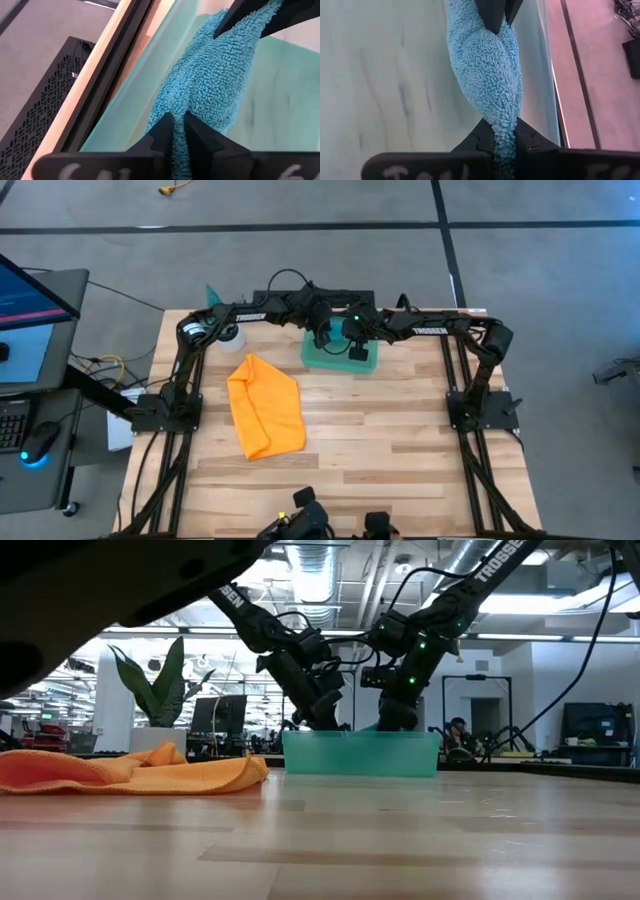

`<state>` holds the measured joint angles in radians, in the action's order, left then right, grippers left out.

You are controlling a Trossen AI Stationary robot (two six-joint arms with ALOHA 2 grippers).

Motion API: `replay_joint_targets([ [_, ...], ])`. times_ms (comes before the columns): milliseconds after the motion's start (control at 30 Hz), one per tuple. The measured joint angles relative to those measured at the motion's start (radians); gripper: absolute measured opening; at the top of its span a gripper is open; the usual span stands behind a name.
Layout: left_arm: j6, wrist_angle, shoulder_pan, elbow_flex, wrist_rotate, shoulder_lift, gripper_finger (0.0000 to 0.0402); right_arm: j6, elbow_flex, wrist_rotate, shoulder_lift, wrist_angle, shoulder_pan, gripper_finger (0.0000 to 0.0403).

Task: Roll microfiber towels into tight, uniform cylinder then place into a basket
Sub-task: Put the rolled blue microfiber towel into the green bin

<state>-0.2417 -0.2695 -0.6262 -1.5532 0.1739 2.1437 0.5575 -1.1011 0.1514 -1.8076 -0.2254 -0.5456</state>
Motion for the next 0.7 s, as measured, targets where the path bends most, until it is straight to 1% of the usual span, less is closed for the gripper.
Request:
replay_joint_targets([
  [133, 0.0, -0.023, -0.003, 0.004, -0.032, 0.001, 0.005, 0.0, 0.002, 0.015, 0.0, -0.017, 0.0, 0.004],
  [233, 0.0, -0.021, -0.008, 0.004, -0.031, 0.003, 0.0069, 0.0, 0.002, 0.022, 0.001, -0.019, -0.002, 0.0041],
  [400, 0.029, -0.022, -0.008, 0.0, -0.037, 0.003, 0.0116, 0.0, 0.002, 0.018, 0.001, -0.036, 0.0, 0.0041],
  [533, 0.032, -0.099, -0.011, -0.061, -0.036, 0.002, 0.0142, 0.0, 0.002, 0.017, 0.001, -0.038, -0.001, 0.0042],
  [700, -0.008, -0.251, -0.009, -0.16, -0.031, -0.006, 0.0147, 0.001, 0.002, 0.014, 0.001, -0.038, 0.0, 0.0045],
])
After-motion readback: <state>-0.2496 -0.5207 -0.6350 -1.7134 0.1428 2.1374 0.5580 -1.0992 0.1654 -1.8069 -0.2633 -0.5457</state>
